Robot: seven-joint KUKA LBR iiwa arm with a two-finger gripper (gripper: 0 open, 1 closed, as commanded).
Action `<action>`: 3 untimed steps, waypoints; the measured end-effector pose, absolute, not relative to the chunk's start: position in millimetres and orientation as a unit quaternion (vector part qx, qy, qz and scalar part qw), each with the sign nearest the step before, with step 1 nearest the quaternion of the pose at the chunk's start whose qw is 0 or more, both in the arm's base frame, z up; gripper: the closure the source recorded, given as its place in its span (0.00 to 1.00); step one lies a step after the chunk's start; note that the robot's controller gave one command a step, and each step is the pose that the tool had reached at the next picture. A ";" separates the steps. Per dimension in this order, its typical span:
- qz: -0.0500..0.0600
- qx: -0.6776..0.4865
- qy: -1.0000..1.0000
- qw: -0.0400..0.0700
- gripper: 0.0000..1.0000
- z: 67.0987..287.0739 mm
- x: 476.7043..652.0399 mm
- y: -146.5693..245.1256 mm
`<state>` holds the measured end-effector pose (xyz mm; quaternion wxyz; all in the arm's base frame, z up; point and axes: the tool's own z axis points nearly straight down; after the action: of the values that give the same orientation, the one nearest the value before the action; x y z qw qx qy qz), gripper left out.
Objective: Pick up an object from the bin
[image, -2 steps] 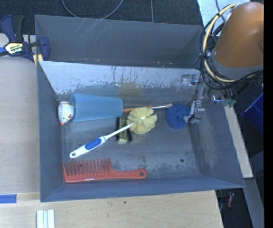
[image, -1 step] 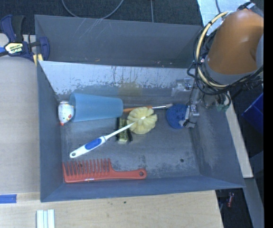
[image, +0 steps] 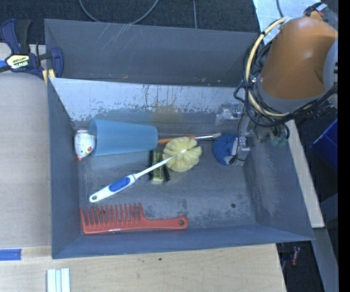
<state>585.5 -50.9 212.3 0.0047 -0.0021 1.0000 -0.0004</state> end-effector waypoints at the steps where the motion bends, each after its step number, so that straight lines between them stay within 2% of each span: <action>1: -0.001 0.000 1.000 0.001 0.00 134.0 595.9 -54.9; 2: -0.001 -0.021 1.000 0.015 0.00 185.2 601.4 -34.5; 3: -0.001 -0.093 0.996 0.006 0.00 112.6 597.7 -43.5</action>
Offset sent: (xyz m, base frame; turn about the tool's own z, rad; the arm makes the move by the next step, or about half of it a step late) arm 0.0136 0.0161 -0.0309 -0.0365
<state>597.7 -43.5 112.6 0.0056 -0.0926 0.9957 -0.0013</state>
